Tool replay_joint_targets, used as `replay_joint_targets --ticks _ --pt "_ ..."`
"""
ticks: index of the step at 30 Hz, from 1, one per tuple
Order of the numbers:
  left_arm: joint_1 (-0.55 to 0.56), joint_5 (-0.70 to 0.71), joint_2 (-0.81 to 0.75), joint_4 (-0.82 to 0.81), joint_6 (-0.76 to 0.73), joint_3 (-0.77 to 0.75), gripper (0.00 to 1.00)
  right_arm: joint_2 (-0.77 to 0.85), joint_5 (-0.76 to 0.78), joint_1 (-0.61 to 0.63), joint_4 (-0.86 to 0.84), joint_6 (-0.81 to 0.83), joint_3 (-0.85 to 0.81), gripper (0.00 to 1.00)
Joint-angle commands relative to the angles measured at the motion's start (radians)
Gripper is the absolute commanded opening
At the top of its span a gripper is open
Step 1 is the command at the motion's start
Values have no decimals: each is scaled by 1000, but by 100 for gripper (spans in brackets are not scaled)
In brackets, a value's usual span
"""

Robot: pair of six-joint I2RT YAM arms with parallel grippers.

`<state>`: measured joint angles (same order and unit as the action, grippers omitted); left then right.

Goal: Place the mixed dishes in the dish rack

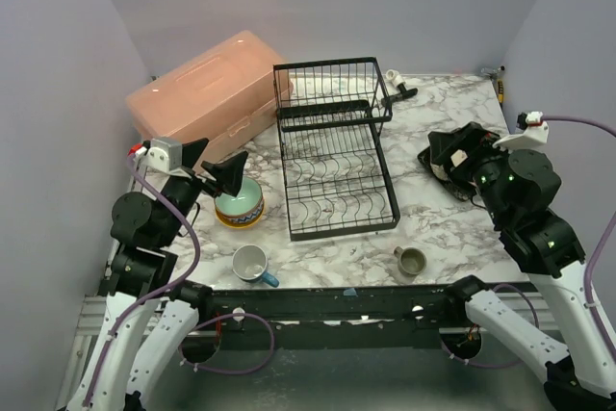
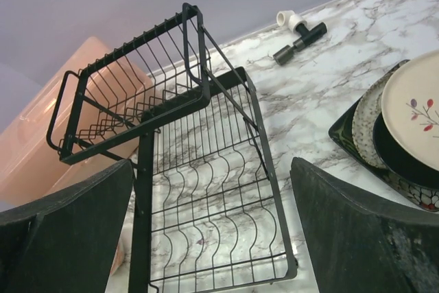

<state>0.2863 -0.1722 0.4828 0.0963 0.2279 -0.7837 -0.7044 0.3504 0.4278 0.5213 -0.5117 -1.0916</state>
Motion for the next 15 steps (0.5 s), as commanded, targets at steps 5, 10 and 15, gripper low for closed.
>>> replay_joint_targets --ticks 5,10,15 --pt "13 131 88 162 82 -88 99 -11 -5 -6 44 -87 62 100" --pt "13 164 163 402 180 -171 98 -19 -1 -5 57 -173 130 100" --pt "13 153 176 596 285 -160 99 -31 -19 -4 53 -264 194 100"
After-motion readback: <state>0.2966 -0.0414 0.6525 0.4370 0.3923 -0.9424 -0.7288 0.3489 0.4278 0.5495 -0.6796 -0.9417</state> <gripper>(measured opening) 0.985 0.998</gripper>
